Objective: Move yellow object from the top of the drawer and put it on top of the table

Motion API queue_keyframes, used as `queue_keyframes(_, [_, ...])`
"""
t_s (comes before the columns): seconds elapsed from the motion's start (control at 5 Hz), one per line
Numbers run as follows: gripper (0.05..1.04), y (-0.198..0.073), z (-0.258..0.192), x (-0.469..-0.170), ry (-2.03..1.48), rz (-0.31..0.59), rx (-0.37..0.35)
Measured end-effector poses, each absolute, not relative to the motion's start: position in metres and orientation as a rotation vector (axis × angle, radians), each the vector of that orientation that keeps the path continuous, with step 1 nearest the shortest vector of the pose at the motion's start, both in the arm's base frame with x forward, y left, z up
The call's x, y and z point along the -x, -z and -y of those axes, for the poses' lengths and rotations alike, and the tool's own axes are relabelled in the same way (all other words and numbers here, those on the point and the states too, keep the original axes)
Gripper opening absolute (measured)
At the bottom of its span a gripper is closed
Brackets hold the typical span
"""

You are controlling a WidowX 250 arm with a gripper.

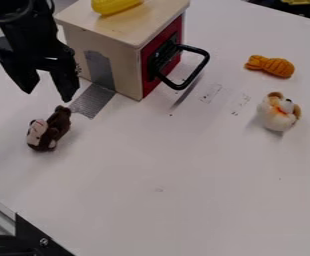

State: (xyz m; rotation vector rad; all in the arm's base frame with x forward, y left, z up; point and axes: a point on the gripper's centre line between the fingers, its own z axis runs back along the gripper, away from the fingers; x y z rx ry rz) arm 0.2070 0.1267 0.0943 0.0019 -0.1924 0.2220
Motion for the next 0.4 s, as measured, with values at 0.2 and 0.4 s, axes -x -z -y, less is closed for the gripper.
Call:
queue_keyframes(0.2, [0.999, -0.089, -0.125, -0.204, -0.224, 0.171, 0.01])
queue_keyframes(0.4, [0.999, -0.108, -0.142, -0.243, -0.161, 0.191, -0.02])
